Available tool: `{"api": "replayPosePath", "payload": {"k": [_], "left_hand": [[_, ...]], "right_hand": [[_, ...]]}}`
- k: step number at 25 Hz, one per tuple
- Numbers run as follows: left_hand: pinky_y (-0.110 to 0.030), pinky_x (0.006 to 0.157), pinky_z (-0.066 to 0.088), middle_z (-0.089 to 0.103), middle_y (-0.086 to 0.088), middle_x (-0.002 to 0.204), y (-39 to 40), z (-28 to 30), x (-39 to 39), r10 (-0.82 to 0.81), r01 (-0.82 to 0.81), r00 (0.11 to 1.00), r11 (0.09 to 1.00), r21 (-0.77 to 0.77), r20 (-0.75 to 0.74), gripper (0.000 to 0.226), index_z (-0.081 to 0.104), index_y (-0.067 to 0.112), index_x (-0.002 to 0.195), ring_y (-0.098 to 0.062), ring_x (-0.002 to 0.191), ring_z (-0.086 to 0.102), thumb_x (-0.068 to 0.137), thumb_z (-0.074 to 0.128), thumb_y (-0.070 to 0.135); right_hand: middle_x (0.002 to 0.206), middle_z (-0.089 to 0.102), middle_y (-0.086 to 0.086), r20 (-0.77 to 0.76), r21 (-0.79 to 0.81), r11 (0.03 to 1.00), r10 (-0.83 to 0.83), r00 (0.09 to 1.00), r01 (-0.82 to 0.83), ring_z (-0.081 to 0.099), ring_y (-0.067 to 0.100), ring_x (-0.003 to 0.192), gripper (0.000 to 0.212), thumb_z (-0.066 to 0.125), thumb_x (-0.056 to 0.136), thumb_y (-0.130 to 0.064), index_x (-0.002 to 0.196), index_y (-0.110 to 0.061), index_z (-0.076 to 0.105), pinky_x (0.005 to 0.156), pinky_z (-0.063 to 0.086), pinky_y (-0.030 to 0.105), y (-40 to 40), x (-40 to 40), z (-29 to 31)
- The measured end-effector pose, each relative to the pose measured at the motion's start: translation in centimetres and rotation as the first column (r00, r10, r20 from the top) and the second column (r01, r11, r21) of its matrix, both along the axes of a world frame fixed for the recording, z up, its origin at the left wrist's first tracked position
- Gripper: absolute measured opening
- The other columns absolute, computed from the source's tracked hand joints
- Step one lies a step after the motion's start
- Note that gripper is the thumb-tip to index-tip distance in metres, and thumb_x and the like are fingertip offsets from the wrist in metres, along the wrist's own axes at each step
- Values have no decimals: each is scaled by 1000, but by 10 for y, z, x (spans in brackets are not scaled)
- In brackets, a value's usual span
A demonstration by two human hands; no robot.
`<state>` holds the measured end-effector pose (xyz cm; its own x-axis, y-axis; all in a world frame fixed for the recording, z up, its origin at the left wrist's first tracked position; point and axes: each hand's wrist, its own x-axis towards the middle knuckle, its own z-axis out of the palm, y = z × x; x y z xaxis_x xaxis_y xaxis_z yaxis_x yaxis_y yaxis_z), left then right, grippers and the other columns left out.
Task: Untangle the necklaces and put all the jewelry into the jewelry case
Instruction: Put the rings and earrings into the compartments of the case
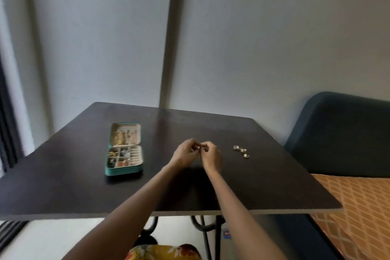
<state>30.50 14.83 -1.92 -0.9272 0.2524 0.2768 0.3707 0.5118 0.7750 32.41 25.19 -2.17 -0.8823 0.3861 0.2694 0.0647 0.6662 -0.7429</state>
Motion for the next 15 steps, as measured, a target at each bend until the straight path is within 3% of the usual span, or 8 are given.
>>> {"api": "replayPosePath", "payload": {"k": [5,9,12,15], "left_hand": [[-24,91,40,54,-8,120,103,-19,-15,-117,120,991,991,-52,62,35,54,10,122,-19,106,56,87,53,10],[-29,97,40,42,-6,133,144,-20,-45,-93,101,991,991,-92,93,46,42,14,136,-21,117,50,91,49,11],[-33,90,44,39,-3,132,155,-19,-70,-70,84,995,975,-205,73,47,41,22,138,-22,115,52,92,47,11],[-32,77,43,44,-4,121,158,-13,-90,-163,149,987,912,-382,-3,33,56,24,124,-25,104,56,93,50,16]], "right_hand": [[111,62,2,-27,-12,961,-277,961,277,59,19,101,18,54,92,-12,106,-17,63,73,38,24,108,4,-14],[106,63,1,4,17,962,-272,962,272,60,18,98,17,55,91,-13,106,-18,62,73,43,26,142,-12,-18],[108,61,-2,15,103,952,-291,957,288,59,18,99,19,55,92,-16,109,-21,62,75,44,28,149,-27,-19],[108,58,-1,22,177,934,-318,948,309,60,18,97,21,53,94,-17,111,-22,64,73,44,27,152,-31,-21]]}}
